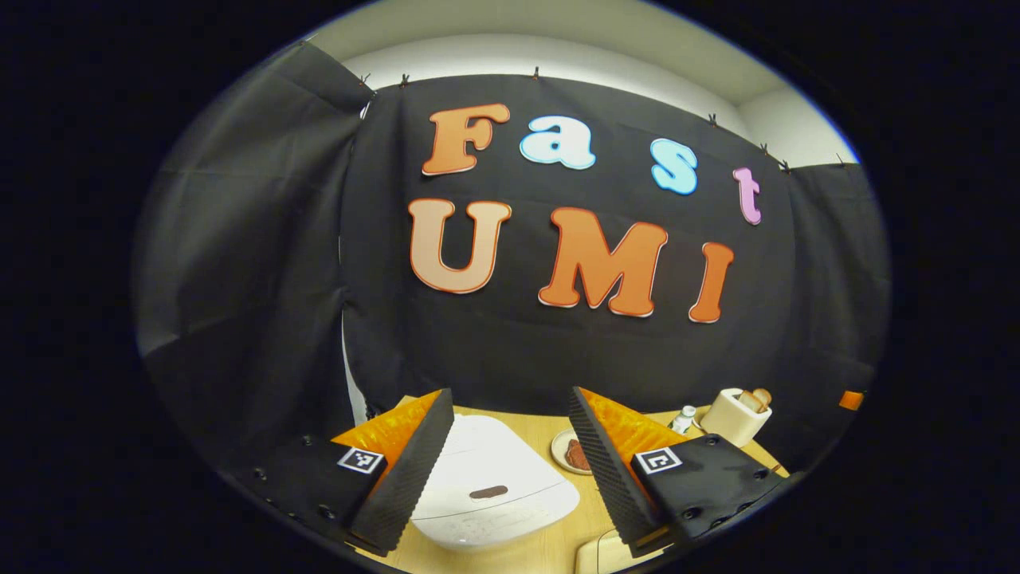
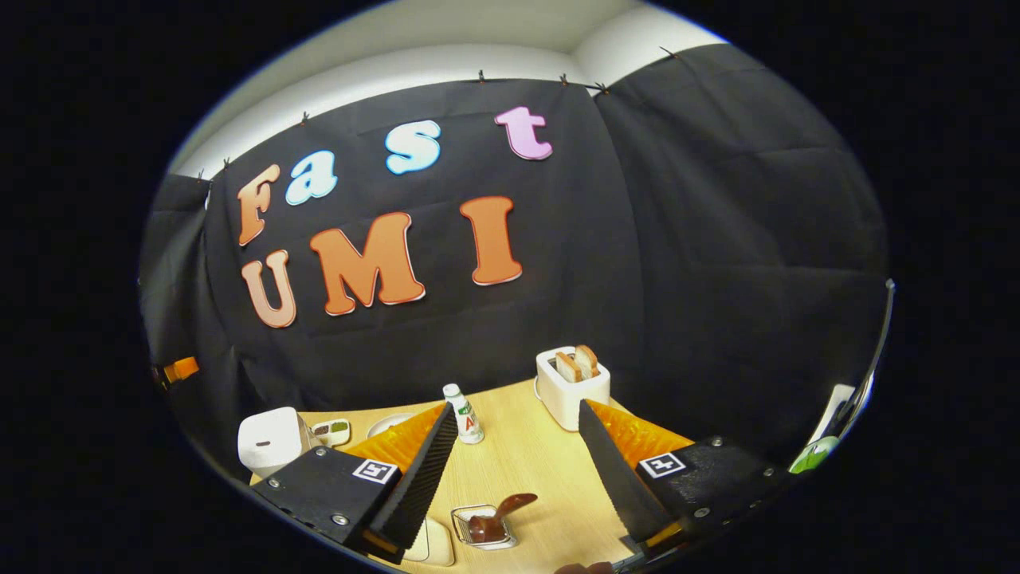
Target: Close the left gripper, press the button to open the rice cooker; take a wooden spoon from the chopstick holder with the right hand, scoop a spoonful of rice and pour it into the rice cooker, then put the wooden spoon back into the chopstick holder.
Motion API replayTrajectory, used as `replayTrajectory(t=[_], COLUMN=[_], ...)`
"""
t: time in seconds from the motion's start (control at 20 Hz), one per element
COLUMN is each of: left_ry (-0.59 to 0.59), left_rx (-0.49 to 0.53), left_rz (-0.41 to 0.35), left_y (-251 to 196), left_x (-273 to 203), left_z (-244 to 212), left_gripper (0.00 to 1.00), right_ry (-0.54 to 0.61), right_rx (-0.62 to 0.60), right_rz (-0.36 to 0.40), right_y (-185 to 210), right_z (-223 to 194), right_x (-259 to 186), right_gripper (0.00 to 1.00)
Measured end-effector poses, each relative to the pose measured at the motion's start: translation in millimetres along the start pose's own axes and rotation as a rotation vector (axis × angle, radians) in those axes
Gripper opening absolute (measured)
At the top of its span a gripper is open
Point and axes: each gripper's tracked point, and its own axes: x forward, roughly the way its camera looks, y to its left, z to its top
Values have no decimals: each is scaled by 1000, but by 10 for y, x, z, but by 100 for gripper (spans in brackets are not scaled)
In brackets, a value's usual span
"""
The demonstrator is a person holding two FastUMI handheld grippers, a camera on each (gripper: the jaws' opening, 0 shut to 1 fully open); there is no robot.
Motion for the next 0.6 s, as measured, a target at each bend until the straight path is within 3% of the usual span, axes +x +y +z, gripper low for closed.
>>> replayTrajectory(t=[0.25, 0.45, 0.5, 0.6], left_ry=[-27, -6, 2, 12], left_rx=[-62, -65, -55, -29], left_rz=[26, 9, -2, -21], left_y=[141, 188, 166, 99], left_x=[-217, -261, -266, -233], left_z=[355, 353, 333, 304], left_gripper=[100, 100, 100, 100], right_ry=[-122, -149, -153, -161], right_rx=[-113, -122, -125, -122], right_rz=[59, 97, 100, 103], right_y=[300, 523, 559, 607], right_z=[537, 523, 495, 459], right_x=[-139, -172, -174, -195], right_gripper=[95, 95, 100, 95])
